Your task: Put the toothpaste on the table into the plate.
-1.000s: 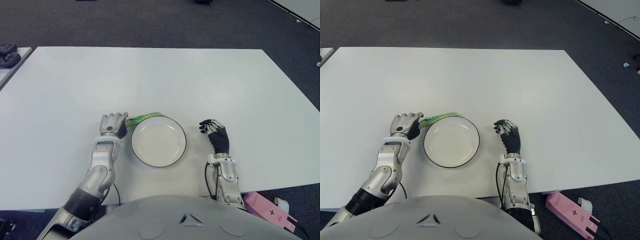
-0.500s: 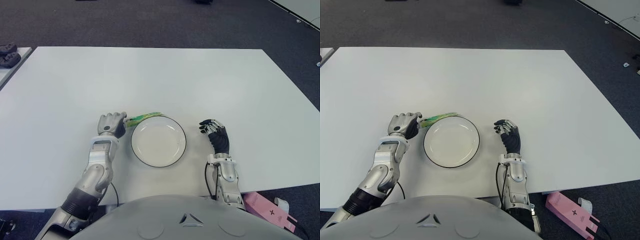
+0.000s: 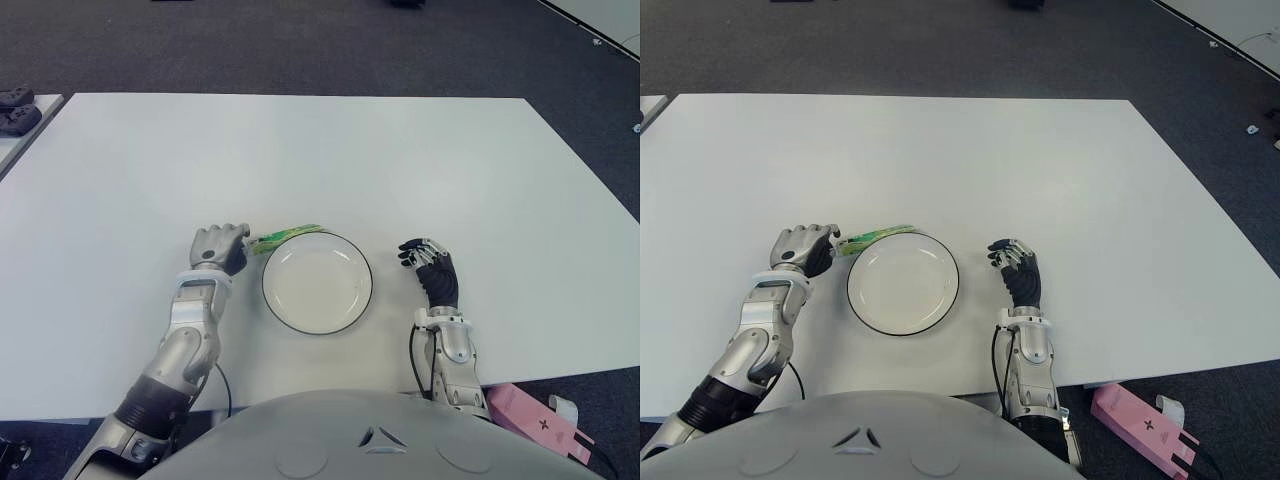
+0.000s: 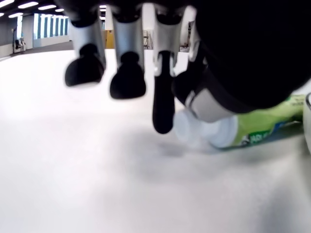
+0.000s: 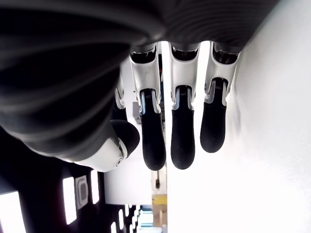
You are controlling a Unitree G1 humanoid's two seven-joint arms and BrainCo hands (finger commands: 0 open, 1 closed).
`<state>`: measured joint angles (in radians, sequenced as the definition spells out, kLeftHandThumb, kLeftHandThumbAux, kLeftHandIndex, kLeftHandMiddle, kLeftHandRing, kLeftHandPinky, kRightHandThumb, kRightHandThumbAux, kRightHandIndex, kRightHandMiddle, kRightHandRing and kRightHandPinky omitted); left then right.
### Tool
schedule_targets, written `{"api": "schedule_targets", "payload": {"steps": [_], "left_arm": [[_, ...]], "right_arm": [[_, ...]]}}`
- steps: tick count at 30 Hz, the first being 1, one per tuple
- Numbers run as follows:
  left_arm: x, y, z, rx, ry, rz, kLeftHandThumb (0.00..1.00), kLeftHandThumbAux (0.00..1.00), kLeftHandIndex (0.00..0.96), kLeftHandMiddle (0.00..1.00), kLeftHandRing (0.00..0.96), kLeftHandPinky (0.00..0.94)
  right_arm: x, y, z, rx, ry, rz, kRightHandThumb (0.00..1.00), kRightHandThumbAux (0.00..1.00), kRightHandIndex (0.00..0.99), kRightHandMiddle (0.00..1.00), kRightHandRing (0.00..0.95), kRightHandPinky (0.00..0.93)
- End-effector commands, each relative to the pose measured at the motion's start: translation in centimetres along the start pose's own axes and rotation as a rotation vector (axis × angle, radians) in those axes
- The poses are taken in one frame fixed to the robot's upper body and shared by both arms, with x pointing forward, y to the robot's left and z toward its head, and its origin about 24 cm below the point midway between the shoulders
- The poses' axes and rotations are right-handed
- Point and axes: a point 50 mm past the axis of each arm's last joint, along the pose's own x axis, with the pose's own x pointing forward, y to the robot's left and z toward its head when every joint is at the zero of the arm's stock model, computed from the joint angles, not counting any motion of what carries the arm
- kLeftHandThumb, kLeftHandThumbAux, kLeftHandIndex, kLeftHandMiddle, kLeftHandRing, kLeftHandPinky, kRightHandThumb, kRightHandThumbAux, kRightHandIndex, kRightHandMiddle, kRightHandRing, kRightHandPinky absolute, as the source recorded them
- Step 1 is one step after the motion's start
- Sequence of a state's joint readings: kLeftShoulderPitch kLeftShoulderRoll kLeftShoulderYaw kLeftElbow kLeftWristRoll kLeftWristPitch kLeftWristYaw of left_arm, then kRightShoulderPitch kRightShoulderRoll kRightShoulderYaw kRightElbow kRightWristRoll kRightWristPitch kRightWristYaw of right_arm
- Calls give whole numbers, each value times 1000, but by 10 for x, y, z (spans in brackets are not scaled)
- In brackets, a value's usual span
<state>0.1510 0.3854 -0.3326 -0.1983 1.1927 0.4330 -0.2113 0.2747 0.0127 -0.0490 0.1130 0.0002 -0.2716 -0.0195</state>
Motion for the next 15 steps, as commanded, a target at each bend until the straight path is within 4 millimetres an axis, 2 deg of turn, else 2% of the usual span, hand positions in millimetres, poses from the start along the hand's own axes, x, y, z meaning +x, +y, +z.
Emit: {"api": "schedule_targets", "payload": {"steps": [1,3,8,11,15], "left_arm": [[-9,13,-2,2,-18,-1,697,707,430,756,740,698],[-8,12,-2,3,-21,-17,696,705,428,724,700,648],[-7,15,-4,31,-28,-58,694,700,423,577,522,473],[-7,19,-4,56,-34,-81,526,531,313,445,389,352],[-6,22,-5,97,-35,-93,451,430,208,337,274,221]], "right_arm": [[-1,0,-6,2,34,-1,710,727,429,482,480,472],[-2,0,-6,2,35,-1,710,727,429,482,479,471],[-2,1,-6,6,36,1,709,727,429,482,475,465],[-3,1,-6,12,35,4,709,726,429,482,474,467],[-3,1,-6,12,29,8,709,726,429,483,473,466]]}}
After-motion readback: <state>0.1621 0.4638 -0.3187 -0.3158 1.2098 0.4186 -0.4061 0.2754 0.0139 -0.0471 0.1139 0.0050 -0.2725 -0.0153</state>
